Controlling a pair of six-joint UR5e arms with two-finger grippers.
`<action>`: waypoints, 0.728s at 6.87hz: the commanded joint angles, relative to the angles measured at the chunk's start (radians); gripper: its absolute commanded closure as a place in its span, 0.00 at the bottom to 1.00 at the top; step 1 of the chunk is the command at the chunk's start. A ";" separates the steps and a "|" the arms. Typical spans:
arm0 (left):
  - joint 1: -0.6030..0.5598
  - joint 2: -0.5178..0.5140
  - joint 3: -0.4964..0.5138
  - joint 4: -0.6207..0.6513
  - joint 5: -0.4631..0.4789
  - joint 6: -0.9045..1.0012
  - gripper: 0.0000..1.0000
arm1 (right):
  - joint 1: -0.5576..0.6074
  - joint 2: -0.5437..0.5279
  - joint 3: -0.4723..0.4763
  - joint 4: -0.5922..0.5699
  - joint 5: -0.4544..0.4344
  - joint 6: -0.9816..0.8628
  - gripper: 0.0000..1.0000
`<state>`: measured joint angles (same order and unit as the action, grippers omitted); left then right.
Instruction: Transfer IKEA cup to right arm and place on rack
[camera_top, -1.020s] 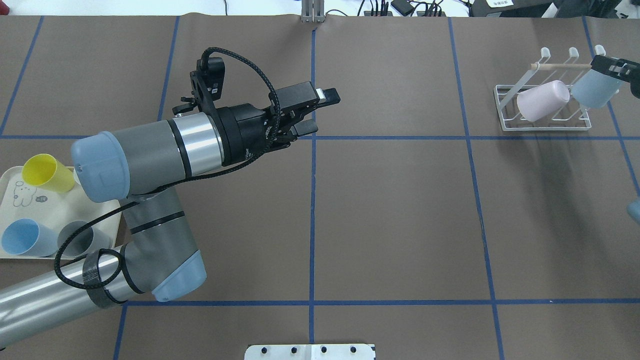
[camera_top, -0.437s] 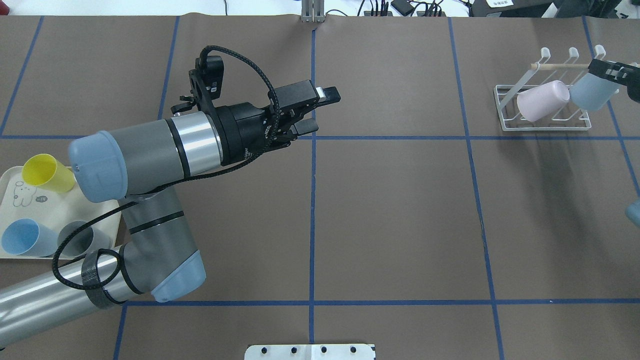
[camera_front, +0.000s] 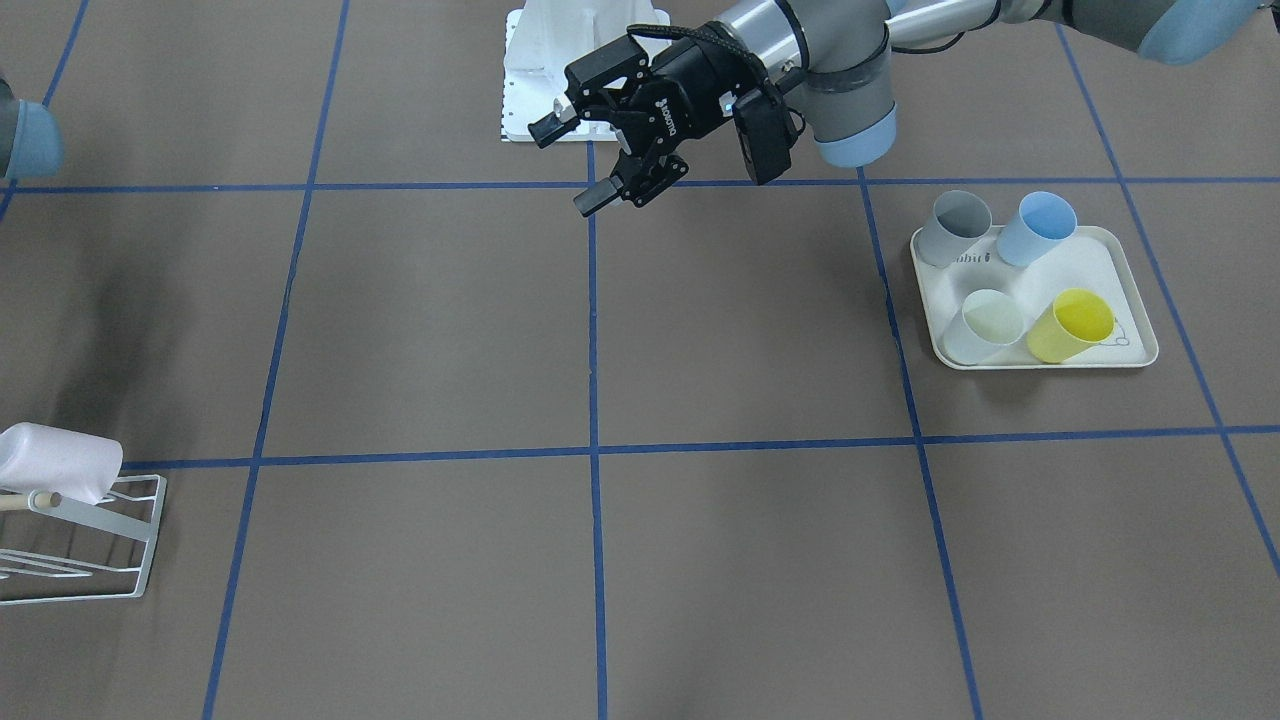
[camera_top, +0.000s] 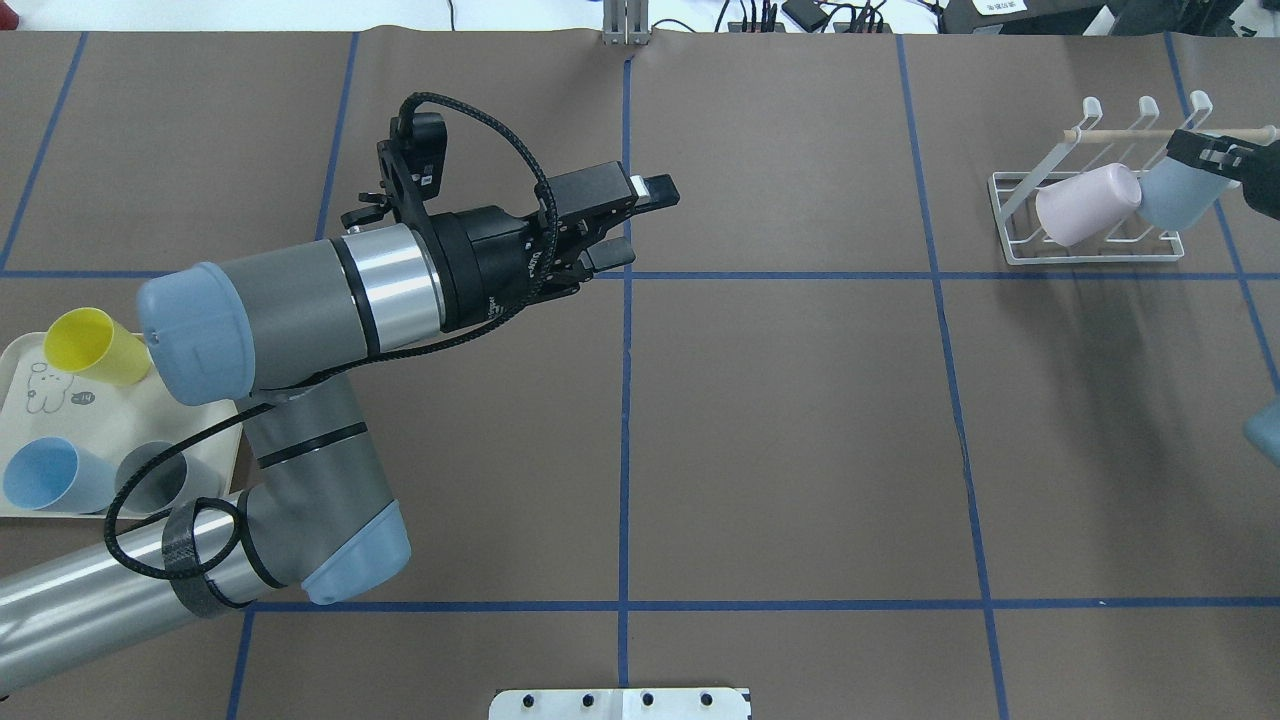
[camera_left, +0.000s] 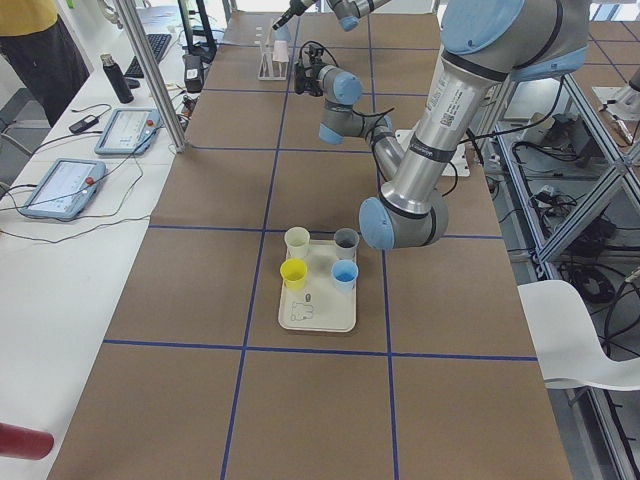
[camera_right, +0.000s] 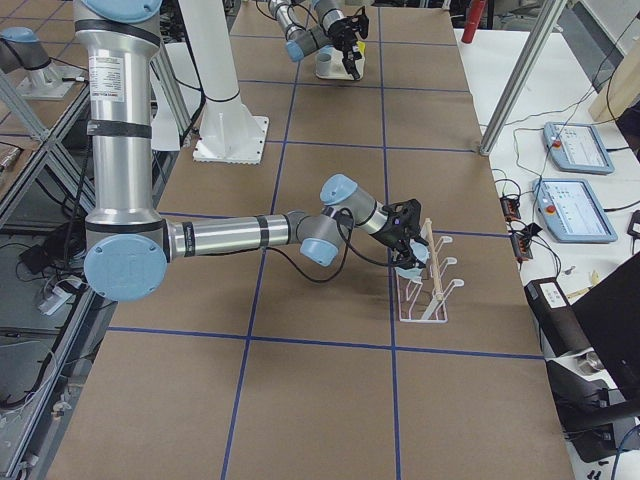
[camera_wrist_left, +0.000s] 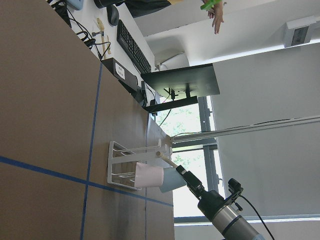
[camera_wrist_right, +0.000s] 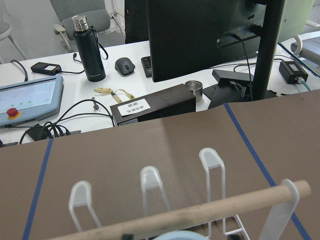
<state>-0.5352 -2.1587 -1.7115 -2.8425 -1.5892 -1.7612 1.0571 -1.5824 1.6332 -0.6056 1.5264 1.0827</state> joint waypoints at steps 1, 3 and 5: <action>0.000 0.002 0.001 0.000 -0.002 0.000 0.00 | -0.014 0.019 -0.004 0.001 0.000 0.017 0.00; -0.011 0.005 0.003 0.000 -0.003 0.014 0.00 | -0.022 0.024 -0.004 0.000 -0.018 0.017 0.00; -0.050 0.070 -0.022 0.068 -0.003 0.212 0.00 | -0.022 0.030 0.005 0.000 -0.015 0.019 0.00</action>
<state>-0.5586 -2.1320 -1.7175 -2.8217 -1.5927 -1.6630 1.0369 -1.5548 1.6338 -0.6059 1.5099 1.1008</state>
